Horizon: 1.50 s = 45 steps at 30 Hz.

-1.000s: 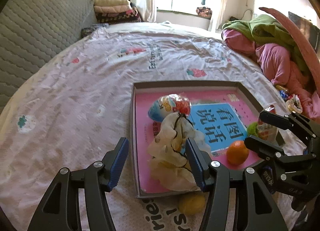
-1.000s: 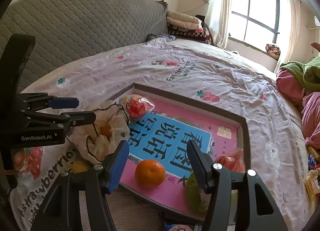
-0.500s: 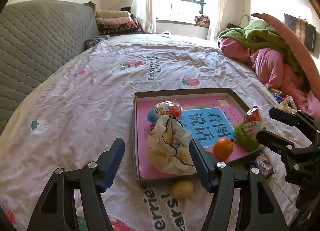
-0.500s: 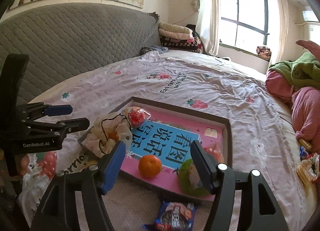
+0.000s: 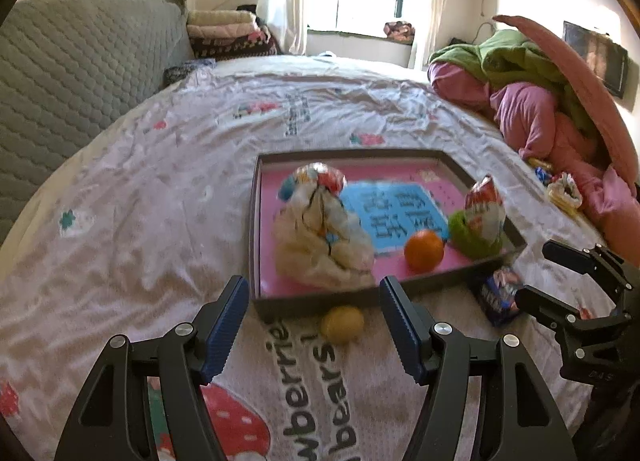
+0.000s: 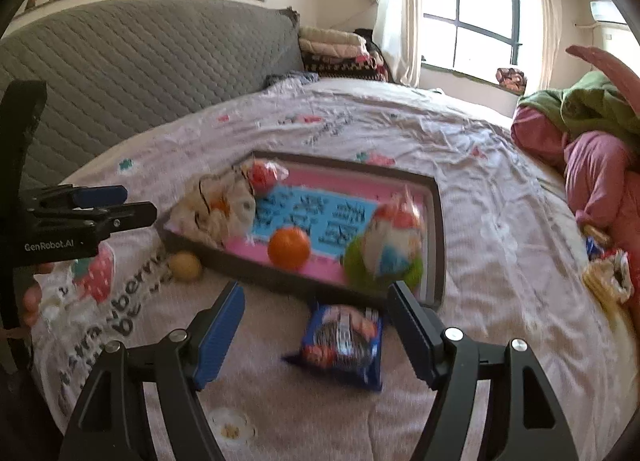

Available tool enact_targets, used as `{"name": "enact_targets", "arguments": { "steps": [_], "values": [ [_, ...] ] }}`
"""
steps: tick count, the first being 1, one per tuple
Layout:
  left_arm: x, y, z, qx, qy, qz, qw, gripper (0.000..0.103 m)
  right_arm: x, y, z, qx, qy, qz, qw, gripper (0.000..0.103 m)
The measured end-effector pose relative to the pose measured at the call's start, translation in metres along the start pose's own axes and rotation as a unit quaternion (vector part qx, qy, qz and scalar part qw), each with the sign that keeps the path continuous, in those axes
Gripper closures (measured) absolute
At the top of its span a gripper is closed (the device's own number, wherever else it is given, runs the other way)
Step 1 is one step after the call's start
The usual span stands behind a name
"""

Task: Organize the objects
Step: 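Move the left gripper to the yellow ball while the right nears the biscuit pack, then close the left gripper on the yellow ball while the right grasps the blue biscuit pack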

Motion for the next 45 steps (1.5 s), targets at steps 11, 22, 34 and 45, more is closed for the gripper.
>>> {"name": "enact_targets", "arguments": {
  "steps": [11, 22, 34, 45],
  "values": [
    [-0.014, -0.007, 0.032, -0.002, 0.034, 0.003, 0.9994, 0.034, -0.010, -0.007, 0.023, -0.001, 0.027, 0.032, 0.999, 0.030],
    [-0.035, -0.012, 0.048, -0.005, 0.052, 0.009, 0.9986, 0.034, -0.027, -0.013, 0.037, -0.013, 0.041, 0.046, 0.998, 0.030],
    [-0.058, -0.015, 0.053, 0.000, 0.064, 0.002, 0.9979, 0.034, -0.046, -0.012, 0.048, -0.018, 0.072, 0.047, 0.996, 0.030],
    [-0.073, -0.016, 0.055, 0.007, 0.071, -0.006, 0.9974, 0.038, -0.056, -0.012, 0.048, -0.024, 0.089, 0.041, 0.995, 0.039]
  ]
}}
Point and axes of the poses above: each gripper's, at about its wrist camera, not at the fingertips, and x roughly against the way its jaws point, y to its left, z to its underside, the point moved 6 cm from there along -x, roughly the way its jaws point, and after that the axes turned 12 degrees about -y, right-handed, at the moved point
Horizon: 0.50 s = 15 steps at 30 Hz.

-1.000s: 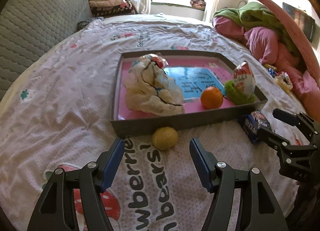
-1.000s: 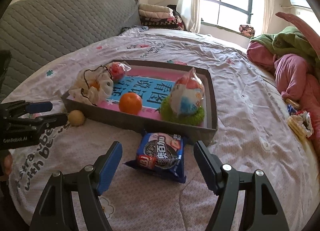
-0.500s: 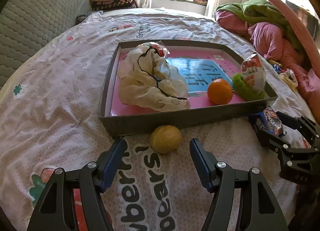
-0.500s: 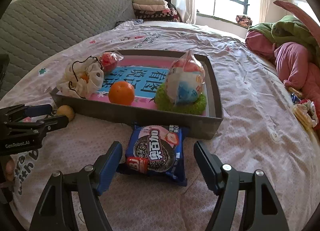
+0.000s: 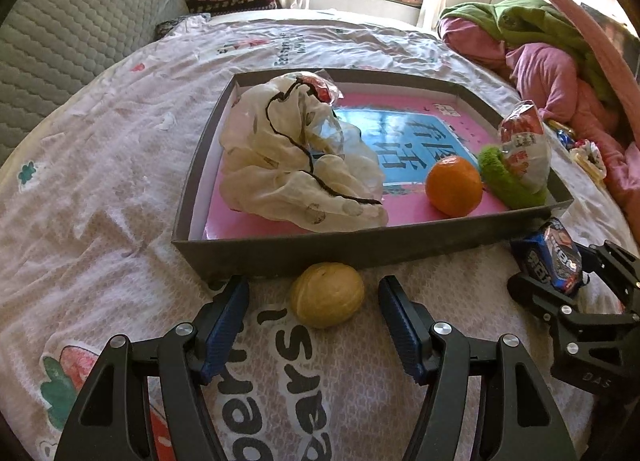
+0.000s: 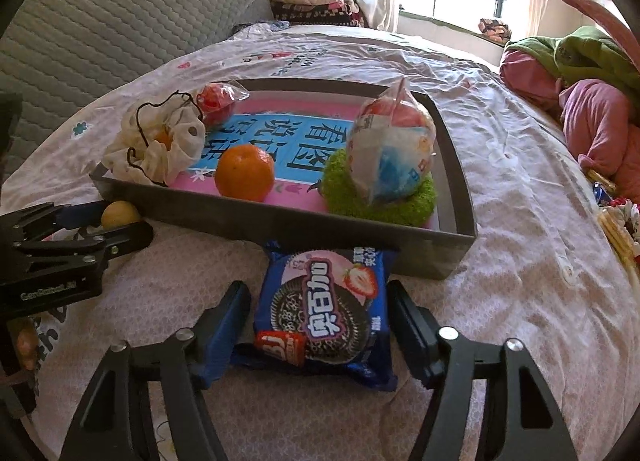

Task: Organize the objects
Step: 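Close the left gripper on the yellow ball while the right grasps the blue biscuit pack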

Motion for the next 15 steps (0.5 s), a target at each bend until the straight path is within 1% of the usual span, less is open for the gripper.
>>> {"name": "enact_targets", "arguments": {
  "steps": [1, 4, 6, 7, 12, 15],
  "values": [
    [0.000, 0.000, -0.001, 0.000, -0.001, 0.000, 1.0000, 0.041, 0.001, 0.000, 0.000, 0.002, -0.001, 0.001, 1.000, 0.041],
    [-0.001, -0.001, -0.001, -0.004, 0.000, -0.007, 1.0000, 0.045, 0.003, 0.001, -0.001, 0.009, -0.004, -0.003, 1.000, 0.047],
    [-0.001, -0.002, 0.000, -0.006, 0.001, -0.004, 1.0000, 0.054, 0.006, 0.003, -0.001, 0.013, -0.007, -0.005, 1.000, 0.048],
    [0.001, -0.003, -0.001, -0.007, 0.000, -0.002, 1.0000, 0.067, 0.006, 0.003, -0.002, 0.015, -0.007, -0.006, 1.000, 0.048],
    [0.006, -0.015, -0.003, -0.018, -0.007, 0.019, 0.9996, 0.068, 0.013, 0.008, -0.004, 0.019, -0.018, -0.017, 1.000, 0.048],
    [0.015, -0.023, -0.005, -0.033, -0.020, 0.024, 0.9990, 0.068, 0.018, 0.011, -0.008, 0.015, -0.029, -0.031, 0.999, 0.048]
  ]
}}
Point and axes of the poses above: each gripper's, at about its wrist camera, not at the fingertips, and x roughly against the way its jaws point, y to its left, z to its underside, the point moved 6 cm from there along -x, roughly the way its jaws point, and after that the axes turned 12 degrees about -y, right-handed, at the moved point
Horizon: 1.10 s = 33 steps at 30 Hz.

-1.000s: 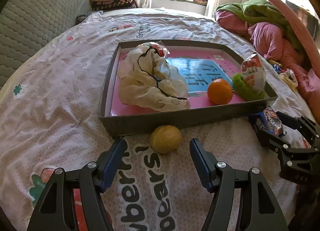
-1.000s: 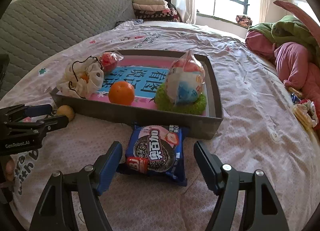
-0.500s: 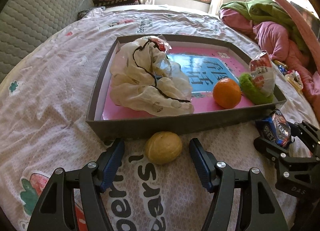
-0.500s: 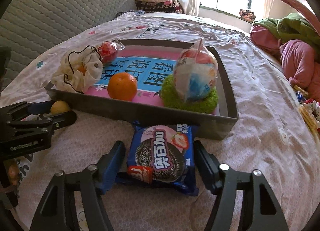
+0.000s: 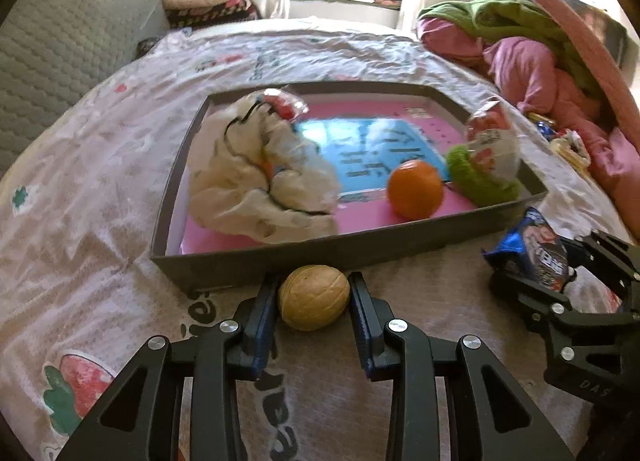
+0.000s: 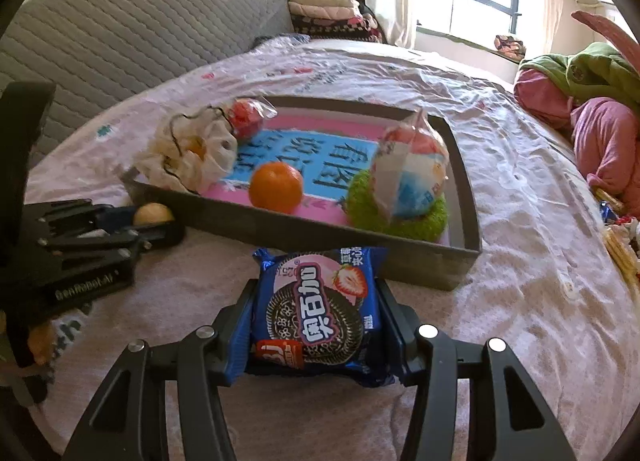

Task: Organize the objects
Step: 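Close the left gripper on the yellow ball while the right grasps the blue biscuit pack, then carry the yellow ball and biscuit pack over the tray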

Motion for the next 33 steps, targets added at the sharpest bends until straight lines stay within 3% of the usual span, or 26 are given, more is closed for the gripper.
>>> {"name": "enact_targets", "arguments": {
  "steps": [17, 33],
  "values": [
    [0.054, 0.008, -0.049, -0.001, -0.101, -0.014, 0.9948, 0.068, 0.033, 0.023, -0.055, 0.045, -0.104, -0.010, 0.994, 0.048],
    [0.050, 0.021, -0.080, -0.006, -0.119, -0.029, 0.9925, 0.068, 0.023, 0.031, -0.095, 0.061, -0.138, -0.020, 0.988, 0.048]
  ]
}}
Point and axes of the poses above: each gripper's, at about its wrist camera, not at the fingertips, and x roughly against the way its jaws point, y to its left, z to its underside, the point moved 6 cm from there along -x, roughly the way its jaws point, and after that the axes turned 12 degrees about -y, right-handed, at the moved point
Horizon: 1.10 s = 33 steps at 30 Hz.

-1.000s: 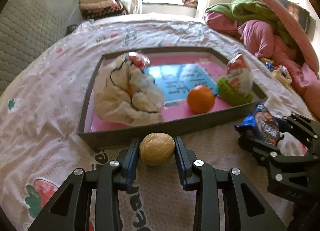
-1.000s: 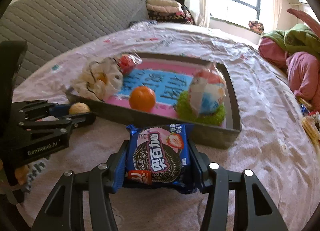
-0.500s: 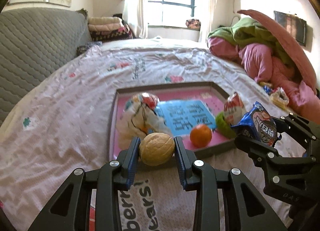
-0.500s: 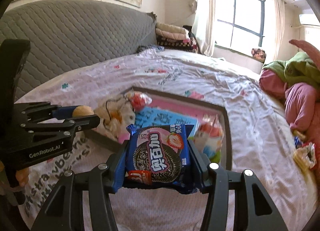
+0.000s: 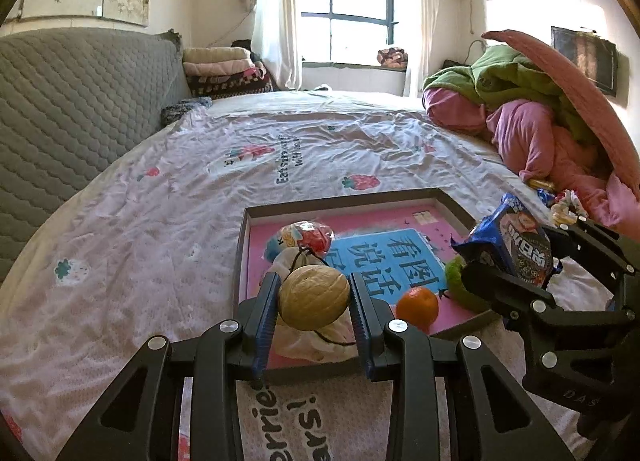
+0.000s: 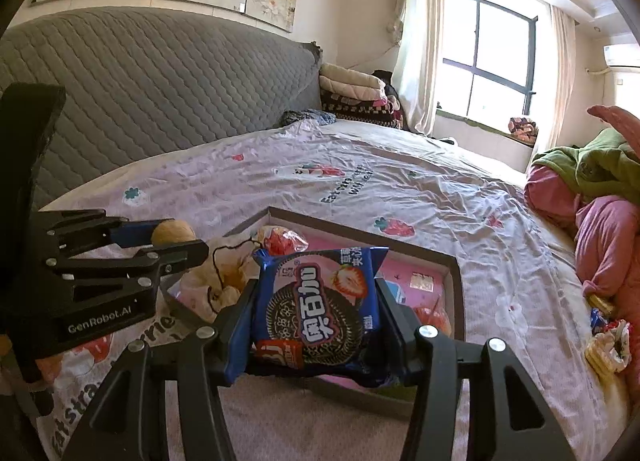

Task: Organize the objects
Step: 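Carry the yellow ball and biscuit pack over the tray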

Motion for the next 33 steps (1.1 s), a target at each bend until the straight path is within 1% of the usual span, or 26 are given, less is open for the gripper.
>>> {"name": "enact_targets", "arguments": {
  "steps": [8, 17, 27, 33],
  "values": [
    [-0.026, 0.020, 0.002, 0.014, 0.024, -0.013, 0.9995, 0.068, -0.026, -0.004, -0.002, 0.000, 0.007, 0.001, 1.000, 0.048],
    [-0.064, 0.040, 0.014, 0.023, 0.055, -0.031, 0.9978, 0.068, -0.051, -0.019, 0.015, -0.010, 0.032, 0.007, 0.999, 0.048],
    [-0.074, 0.041, 0.020, 0.020, 0.061, -0.030, 0.9975, 0.068, -0.059, -0.023, 0.025, -0.017, 0.043, 0.007, 0.999, 0.048],
    [-0.080, 0.041, 0.026, 0.017, 0.071, -0.033, 0.9968, 0.068, -0.066, -0.021, 0.036, -0.014, 0.061, 0.003, 0.998, 0.048]
  ]
}}
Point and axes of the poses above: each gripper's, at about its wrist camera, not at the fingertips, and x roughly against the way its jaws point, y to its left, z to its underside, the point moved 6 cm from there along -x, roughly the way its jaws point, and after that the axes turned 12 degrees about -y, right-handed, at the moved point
